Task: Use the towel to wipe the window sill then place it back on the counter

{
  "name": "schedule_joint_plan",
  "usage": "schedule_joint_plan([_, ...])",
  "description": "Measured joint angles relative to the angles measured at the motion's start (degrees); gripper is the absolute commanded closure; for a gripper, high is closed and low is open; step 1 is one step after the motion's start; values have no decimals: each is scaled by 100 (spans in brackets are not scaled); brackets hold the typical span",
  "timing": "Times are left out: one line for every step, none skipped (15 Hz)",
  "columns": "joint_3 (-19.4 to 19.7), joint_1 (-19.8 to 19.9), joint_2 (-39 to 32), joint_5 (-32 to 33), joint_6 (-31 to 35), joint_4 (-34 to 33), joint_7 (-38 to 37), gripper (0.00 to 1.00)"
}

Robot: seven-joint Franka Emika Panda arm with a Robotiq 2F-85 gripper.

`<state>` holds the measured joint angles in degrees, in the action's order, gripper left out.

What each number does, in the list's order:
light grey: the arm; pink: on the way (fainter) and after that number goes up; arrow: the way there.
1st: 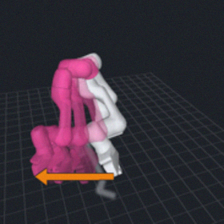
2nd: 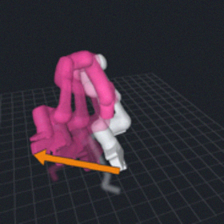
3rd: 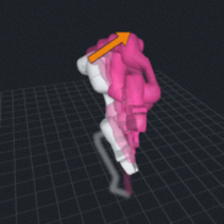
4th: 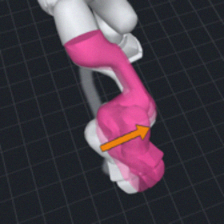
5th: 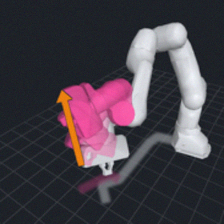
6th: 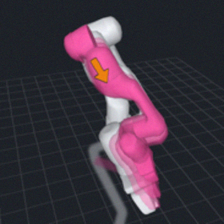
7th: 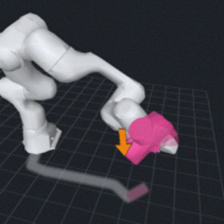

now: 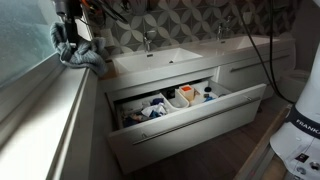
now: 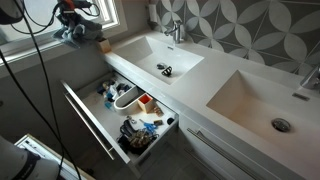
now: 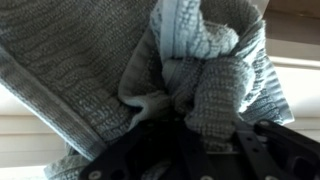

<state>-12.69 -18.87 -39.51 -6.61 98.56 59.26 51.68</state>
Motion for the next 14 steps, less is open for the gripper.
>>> schedule_joint_plan([-9, 0, 117, -1, 165, 222, -2, 93])
schedule_joint_plan([-29, 3, 239, -6, 329, 452, 6, 93])
schedule_joint_plan([-54, 5, 370, -9, 482, 687, 19, 93])
schedule_joint_plan([-85, 8, 505, -15, 600, 918, 57, 93])
schedule_joint_plan([-122, 10, 641, -27, 691, 1147, 103, 93])
schedule_joint_plan([-163, 13, 775, -51, 757, 1365, 167, 93])
schedule_joint_plan([-206, 16, 910, -91, 808, 1583, 247, 93])
schedule_joint_plan([-249, 18, 1041, -141, 850, 1795, 319, 93])
schedule_joint_plan([-292, 19, 1174, -193, 899, 2003, 372, 93])
schedule_joint_plan([-331, 18, 1295, -242, 931, 2194, 416, 93])
schedule_joint_plan([-367, 18, 1407, -290, 960, 2368, 445, 93])
schedule_joint_plan([-414, 29, 1494, -300, 1008, 2505, 452, 93])
schedule_joint_plan([-457, 48, 1563, -300, 1066, 2614, 452, 93])
schedule_joint_plan([-478, 57, 1606, -300, 1128, 2689, 451, 93])
